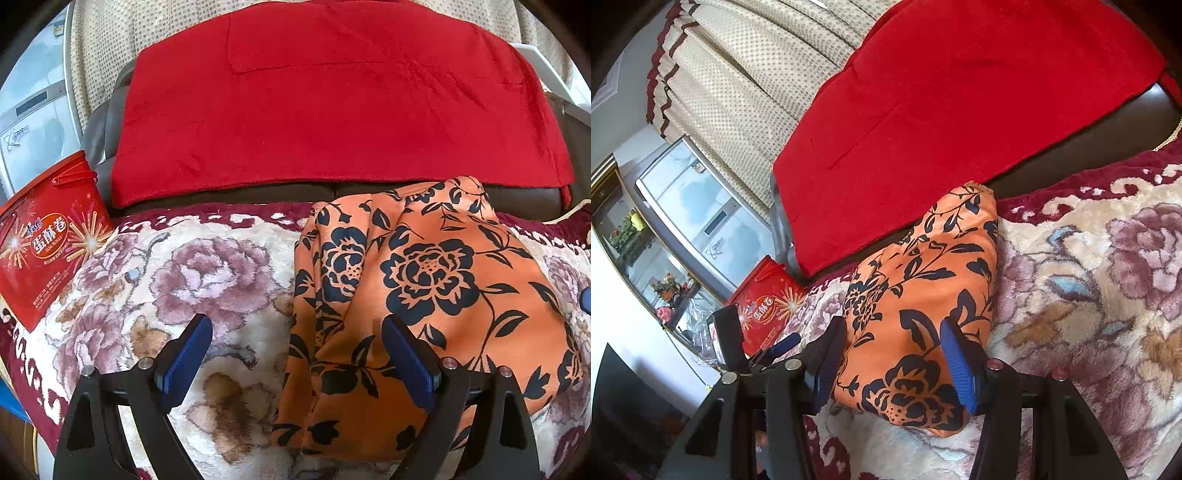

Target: Fold small clothes

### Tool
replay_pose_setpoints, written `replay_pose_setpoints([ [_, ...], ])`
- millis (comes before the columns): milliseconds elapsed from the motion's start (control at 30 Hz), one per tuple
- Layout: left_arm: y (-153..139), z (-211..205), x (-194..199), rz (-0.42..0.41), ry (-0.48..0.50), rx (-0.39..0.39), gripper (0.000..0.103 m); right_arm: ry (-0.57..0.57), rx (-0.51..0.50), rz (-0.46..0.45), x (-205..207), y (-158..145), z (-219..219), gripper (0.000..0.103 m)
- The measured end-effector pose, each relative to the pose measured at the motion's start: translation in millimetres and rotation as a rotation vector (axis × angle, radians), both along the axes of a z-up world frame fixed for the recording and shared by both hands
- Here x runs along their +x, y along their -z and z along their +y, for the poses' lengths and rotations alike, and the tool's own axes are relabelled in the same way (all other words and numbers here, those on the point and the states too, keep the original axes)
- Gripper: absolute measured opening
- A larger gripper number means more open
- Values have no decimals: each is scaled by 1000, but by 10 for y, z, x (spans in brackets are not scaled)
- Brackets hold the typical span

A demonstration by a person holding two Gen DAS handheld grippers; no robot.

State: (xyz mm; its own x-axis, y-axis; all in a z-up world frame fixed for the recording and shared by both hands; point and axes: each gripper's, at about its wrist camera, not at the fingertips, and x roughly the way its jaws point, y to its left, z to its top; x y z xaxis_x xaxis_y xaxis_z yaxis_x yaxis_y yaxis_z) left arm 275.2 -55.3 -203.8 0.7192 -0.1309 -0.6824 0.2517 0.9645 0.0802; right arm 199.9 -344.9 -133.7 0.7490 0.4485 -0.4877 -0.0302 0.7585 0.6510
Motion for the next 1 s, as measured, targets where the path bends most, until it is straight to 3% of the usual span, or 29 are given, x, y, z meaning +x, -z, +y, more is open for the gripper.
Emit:
replay_pose_setpoints([
  [267, 115, 1, 64, 34, 0, 27, 94, -50, -19, 80, 96, 149, 160, 57],
  [533, 174, 43, 95, 54, -6, 27, 94, -44, -15, 88, 95, 170, 136, 57],
  [800, 175, 95, 181, 66, -26, 4, 94, 0, -70, 15, 410, -161, 24, 59],
  [900, 189, 79, 229, 64, -27, 12, 94, 5, -99, 105, 787, -63, -7, 59],
  [1000, 222, 63, 271, 70, -19, 16, 94, -12, -89, 221, 1102, 218, -19, 58],
])
